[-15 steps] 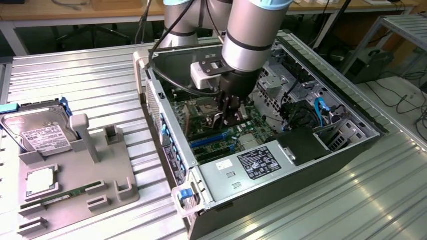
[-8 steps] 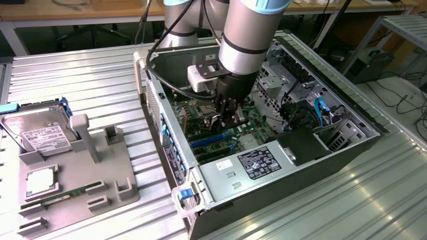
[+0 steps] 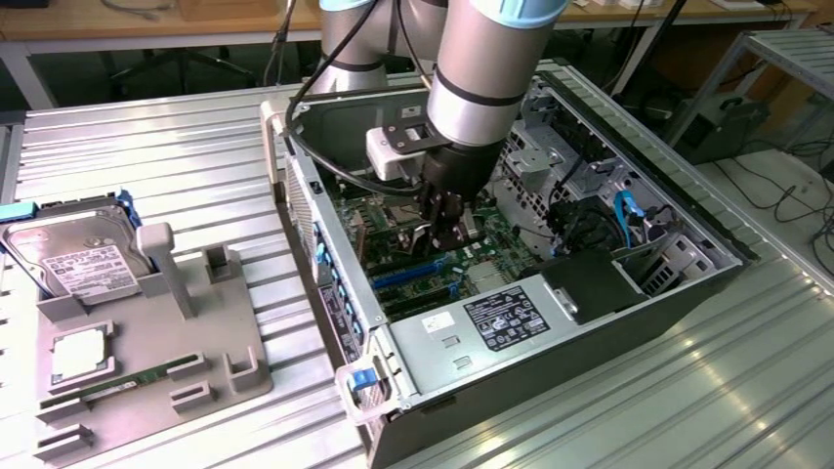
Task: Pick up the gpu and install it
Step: 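Insert the gpu into the slot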
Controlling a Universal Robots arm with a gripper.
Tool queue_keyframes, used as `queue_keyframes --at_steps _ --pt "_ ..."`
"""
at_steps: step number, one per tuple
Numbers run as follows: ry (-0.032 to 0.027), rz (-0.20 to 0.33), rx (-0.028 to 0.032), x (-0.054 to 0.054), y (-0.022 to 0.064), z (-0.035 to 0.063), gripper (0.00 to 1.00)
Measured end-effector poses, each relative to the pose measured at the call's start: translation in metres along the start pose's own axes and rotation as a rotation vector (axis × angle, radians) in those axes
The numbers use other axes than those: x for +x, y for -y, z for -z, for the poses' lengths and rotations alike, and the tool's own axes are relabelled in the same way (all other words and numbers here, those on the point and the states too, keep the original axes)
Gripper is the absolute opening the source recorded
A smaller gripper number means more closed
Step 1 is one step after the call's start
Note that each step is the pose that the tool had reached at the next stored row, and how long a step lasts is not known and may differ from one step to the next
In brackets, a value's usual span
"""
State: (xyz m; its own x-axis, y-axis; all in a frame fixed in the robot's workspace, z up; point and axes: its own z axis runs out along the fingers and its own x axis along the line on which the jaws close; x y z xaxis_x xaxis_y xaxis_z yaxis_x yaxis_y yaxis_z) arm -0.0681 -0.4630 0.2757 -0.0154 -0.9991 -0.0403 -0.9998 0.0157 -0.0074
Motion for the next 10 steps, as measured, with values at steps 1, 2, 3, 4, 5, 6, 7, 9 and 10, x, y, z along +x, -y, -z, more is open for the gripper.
queue_keyframes --at_steps 1,2,3,4,5,6,7,9,10 --pt "-0.0002 0.0 -0.0001 0.0 0.0 -0.0001 0.27" --pt "-0.0001 0.0 0.0 0.0001 0.0 -0.001 0.27" --pt "-0.0003 0.0 -0.0001 0.0002 0.0 -0.0018 0.27" --pt "-0.0002 0.0 -0.0002 0.0002 -0.0008 -0.0027 0.27" --pt "-0.0002 0.0 -0.0003 0.0003 -0.0022 -0.0036 0.27" --pt "-0.0002 0.0 -0.0003 0.0003 -0.0029 -0.0044 0.27" --pt "-0.0003 0.0 -0.0004 0.0004 -0.003 -0.0052 0.27" --pt "-0.0002 0.0 -0.0004 0.0011 -0.0031 -0.0068 0.27" --pt "-0.0001 0.0 -0.0004 0.0011 -0.0031 -0.0079 0.27"
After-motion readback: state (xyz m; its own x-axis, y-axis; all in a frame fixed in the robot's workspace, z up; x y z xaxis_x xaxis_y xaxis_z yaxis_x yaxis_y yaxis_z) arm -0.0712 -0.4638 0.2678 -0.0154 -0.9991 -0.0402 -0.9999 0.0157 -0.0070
